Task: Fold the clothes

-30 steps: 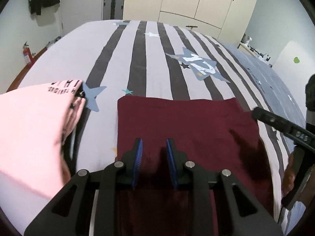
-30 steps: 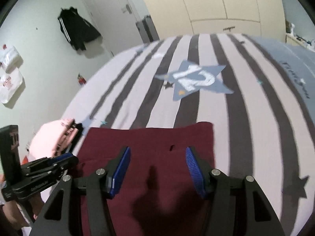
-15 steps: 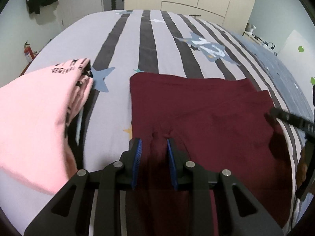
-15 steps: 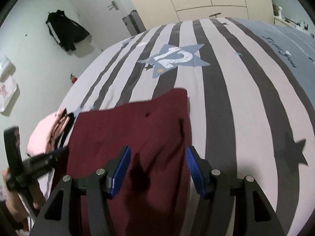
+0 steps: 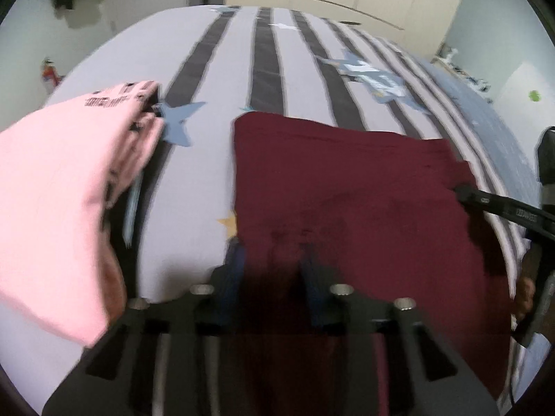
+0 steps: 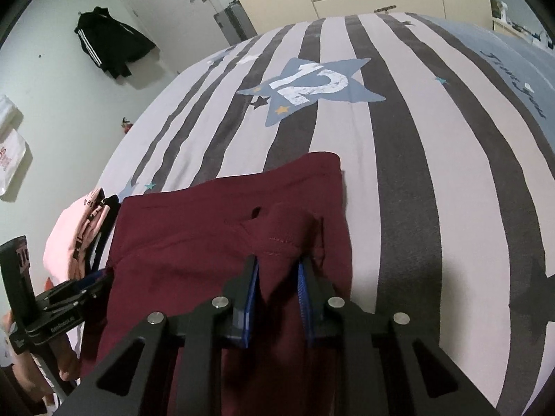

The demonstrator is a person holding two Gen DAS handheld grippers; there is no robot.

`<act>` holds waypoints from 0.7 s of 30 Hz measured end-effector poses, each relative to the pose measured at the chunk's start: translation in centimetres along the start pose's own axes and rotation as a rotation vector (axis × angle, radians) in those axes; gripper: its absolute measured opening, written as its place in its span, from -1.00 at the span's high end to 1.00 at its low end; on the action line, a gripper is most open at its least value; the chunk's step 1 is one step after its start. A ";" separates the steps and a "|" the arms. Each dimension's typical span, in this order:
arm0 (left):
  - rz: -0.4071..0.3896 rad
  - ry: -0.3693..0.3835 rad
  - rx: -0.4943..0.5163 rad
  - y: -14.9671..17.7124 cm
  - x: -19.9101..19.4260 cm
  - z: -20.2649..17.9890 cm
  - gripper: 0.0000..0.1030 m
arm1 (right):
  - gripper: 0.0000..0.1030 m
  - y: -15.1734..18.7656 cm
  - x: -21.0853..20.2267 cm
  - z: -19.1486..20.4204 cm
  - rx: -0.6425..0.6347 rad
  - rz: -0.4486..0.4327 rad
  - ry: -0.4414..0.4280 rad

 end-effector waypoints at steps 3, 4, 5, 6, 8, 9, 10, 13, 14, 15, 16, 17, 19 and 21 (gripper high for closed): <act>-0.023 0.001 -0.010 -0.2 -0.7 0.0 0.84 | 0.78 -0.5 -0.3 0.2 0.004 -0.019 -0.001; -0.031 0.003 -0.018 -0.4 -1.0 0.1 0.86 | 0.79 -0.7 -0.4 0.3 0.001 -0.028 -0.001; -0.040 0.005 -0.024 -0.5 -1.2 0.2 0.87 | 0.79 -0.9 -0.5 0.5 -0.001 -0.037 -0.002; -0.048 0.007 -0.028 -0.7 -1.5 0.2 0.87 | 0.80 -1.2 -0.7 0.7 -0.009 -0.044 -0.002; -0.064 0.010 -0.030 -1.1 -1.9 0.2 0.87 | 0.82 -1.7 -0.9 1.1 -0.030 -0.053 -0.004; -0.070 0.014 -0.032 -1.1 -2.1 0.3 0.87 | 0.82 -2.0 -0.9 1.1 -0.036 -0.053 -0.004; -0.074 0.017 -0.035 -1.1 -2.2 0.4 0.88 | 0.82 -2.2 -0.8 1.1 -0.042 -0.054 -0.004; -0.075 0.020 -0.037 -1.0 -2.4 0.9 0.88 | 0.82 -2.9 -0.8 1.2 -0.051 -0.062 -0.005; -0.063 0.019 -0.040 -1.0 -2.0 1.0 0.88 | 0.82 -3.1 -0.8 1.2 -0.050 -0.062 -0.008; -0.052 0.019 -0.042 -1.0 -1.6 1.1 0.87 | 0.82 -3.3 -0.5 1.2 -0.054 -0.058 -0.006; -0.037 0.017 -0.045 -1.0 -1.1 1.2 0.87 | 0.82 -3.3 0.0 1.1 -0.060 -0.044 0.000; -0.020 0.013 -0.046 -0.8 -0.6 1.4 0.87 | 0.82 -3.3 0.7 1.1 -0.067 -0.026 0.007; -0.004 0.014 -0.054 -0.5 0.0 1.7 0.79 | 0.79 -3.1 1.6 0.7 -0.074 0.002 0.019; -0.025 0.016 -0.089 -0.5 -0.7 2.2 0.75 | 0.79 -2.9 2.1 0.3 -0.078 0.016 0.024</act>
Point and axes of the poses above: each gripper's, at about its wrist camera, not at the fingertips, and x roughly the way its jaws point, z to its left, y to its underside, the point moved 2 cm from there along x, roughly the way its jaws point, and after that the axes turned 4 degrees about -y, right-handed, at the moved point
